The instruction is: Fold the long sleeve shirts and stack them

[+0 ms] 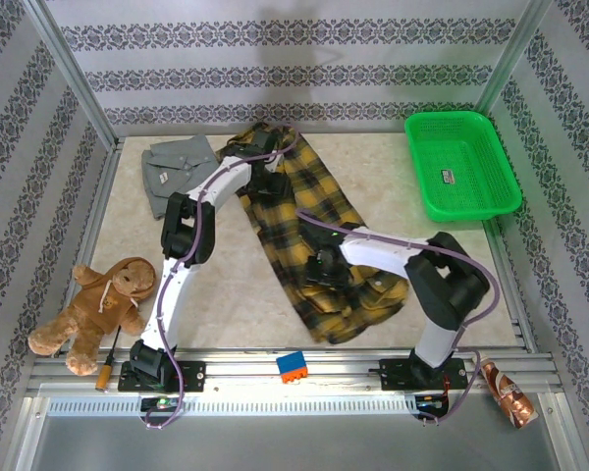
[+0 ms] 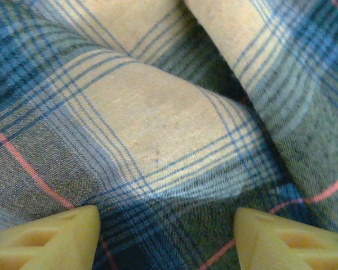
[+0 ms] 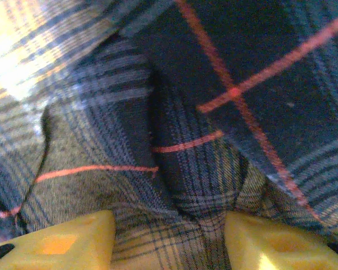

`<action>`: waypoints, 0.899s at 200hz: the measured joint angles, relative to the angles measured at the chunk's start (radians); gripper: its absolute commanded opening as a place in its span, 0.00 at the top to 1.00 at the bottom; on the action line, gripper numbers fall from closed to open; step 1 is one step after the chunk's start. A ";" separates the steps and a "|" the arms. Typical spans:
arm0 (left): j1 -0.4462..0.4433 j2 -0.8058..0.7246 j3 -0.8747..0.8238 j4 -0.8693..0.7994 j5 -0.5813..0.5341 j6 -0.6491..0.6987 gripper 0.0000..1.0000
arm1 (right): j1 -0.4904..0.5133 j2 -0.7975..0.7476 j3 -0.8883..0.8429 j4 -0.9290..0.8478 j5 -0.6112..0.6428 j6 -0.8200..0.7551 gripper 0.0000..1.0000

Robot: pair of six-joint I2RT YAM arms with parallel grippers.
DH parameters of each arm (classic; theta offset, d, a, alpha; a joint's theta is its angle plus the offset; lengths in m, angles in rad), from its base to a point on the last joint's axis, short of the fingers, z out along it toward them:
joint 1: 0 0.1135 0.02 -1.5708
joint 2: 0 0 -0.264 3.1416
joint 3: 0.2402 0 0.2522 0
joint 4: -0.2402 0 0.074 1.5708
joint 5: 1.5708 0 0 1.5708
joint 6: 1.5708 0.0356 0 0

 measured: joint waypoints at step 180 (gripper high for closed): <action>0.179 -0.753 -0.344 0.099 0.259 -0.227 0.00 | 0.265 -0.341 0.077 0.093 0.077 0.293 0.30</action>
